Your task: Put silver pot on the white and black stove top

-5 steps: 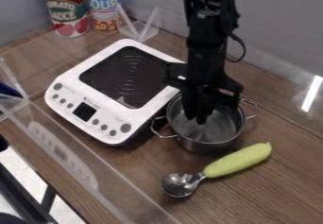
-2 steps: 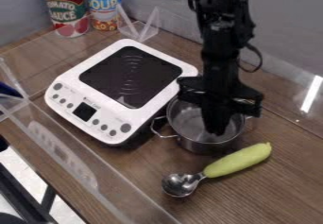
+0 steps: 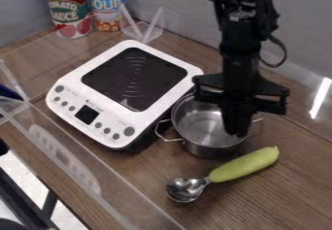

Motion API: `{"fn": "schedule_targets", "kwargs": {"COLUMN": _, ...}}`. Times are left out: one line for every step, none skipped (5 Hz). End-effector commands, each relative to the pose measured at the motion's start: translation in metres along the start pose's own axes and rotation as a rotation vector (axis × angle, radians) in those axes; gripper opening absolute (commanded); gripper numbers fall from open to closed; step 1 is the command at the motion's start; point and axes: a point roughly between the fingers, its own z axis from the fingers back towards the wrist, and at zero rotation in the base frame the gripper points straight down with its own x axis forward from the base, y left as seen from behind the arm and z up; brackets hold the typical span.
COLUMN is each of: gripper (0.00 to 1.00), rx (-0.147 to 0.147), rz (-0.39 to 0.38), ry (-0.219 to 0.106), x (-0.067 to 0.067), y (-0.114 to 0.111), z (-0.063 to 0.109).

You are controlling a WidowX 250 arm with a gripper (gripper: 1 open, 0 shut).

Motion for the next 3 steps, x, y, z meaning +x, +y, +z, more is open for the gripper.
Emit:
{"fn": "schedule_targets", "kwargs": {"gripper": 0.00, "rx": -0.060, "rz": -0.011, "ry": -0.066, "x": 0.010, "y": -0.020, "z": 0.021}}
{"fn": "schedule_targets", "kwargs": {"gripper": 0.00, "rx": -0.068, "rz": -0.066, "ry": -0.065, "x": 0.022, "y": -0.015, "z": 0.013}}
{"fn": "schedule_targets", "kwargs": {"gripper": 0.00, "rx": -0.066, "rz": -0.120, "ry": -0.066, "x": 0.033, "y": -0.007, "z": 0.002}}
